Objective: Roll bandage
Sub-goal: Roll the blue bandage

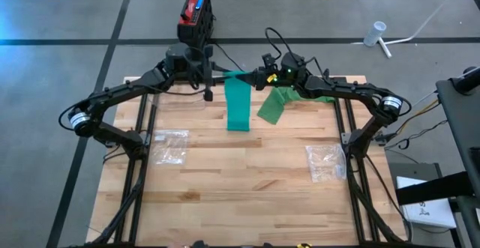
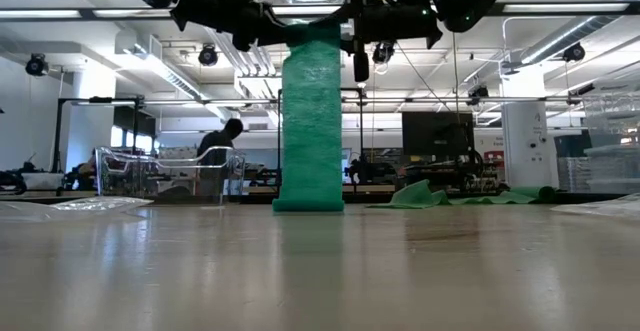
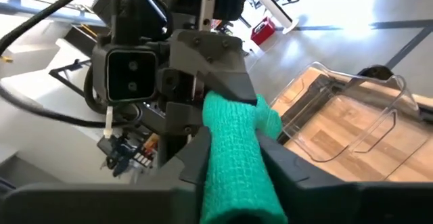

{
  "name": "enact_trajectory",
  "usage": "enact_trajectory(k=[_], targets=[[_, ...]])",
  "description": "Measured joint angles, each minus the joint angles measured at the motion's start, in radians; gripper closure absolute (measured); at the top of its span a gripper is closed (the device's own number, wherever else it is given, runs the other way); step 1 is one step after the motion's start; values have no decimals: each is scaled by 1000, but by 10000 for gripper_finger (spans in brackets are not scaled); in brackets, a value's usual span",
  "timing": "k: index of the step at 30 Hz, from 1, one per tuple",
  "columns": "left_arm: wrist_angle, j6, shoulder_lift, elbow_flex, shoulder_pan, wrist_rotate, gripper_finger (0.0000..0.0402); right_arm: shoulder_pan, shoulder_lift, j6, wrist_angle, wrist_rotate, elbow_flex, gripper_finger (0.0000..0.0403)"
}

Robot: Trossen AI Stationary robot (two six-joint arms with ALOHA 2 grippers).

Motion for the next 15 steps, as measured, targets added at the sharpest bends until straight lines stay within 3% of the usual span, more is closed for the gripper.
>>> enact_trajectory(k=[7,12,15], targets=[[-58,-164,-11,22,7,-6,196,0,0,-93,3,0,0,372],[-119,-290,-5,85,13,4,102,0,0,-260,-4,1,1,377],[-174,-330,5,110,15,64,62,0,0,-367,-14,-1,1,376]])
